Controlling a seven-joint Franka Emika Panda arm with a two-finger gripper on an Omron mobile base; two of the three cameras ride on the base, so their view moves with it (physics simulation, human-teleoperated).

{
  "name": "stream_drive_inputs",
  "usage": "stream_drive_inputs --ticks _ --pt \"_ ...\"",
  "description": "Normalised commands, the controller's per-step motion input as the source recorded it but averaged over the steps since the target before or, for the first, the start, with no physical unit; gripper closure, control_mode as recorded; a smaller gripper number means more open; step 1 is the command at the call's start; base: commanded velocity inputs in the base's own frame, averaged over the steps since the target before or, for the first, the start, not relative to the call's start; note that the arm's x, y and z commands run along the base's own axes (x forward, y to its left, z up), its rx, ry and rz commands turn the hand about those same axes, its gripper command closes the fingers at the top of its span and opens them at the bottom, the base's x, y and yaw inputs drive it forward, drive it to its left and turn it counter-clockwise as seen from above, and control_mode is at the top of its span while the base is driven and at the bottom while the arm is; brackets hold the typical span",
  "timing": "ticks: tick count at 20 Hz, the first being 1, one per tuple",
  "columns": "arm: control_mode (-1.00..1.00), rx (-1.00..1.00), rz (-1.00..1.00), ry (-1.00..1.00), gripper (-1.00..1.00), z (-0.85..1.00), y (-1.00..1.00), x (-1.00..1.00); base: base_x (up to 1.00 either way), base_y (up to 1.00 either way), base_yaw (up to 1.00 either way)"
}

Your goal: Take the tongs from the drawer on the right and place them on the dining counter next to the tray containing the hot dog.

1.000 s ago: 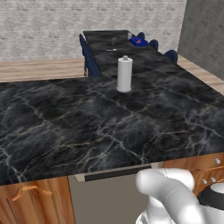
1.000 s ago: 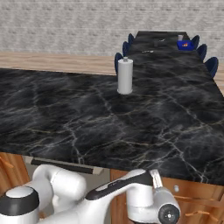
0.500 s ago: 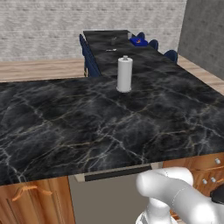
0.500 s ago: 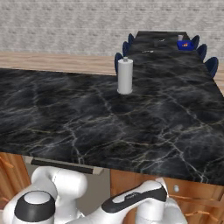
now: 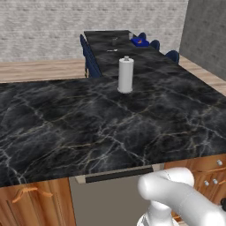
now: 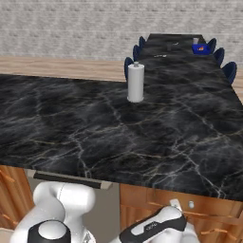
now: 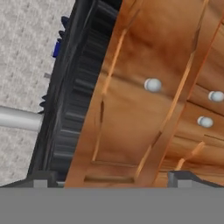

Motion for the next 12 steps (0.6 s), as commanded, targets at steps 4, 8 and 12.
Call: stream_drive_inputs --ticks 4,8,12 --pt "-1.00 0.04 0.00 -0.01 -1.00 -0.17 -0.15 0.14 0.00 0.00 0.00" --pt "-1.00 0.04 0.00 -0.01 -1.00 -0.17 -0.15 0.19 0.00 0.00 0.00" --pt "-1.00 0.04 0.00 -0.02 -1.00 -0.15 -0.08 0.20 0.00 0.00 0.00"
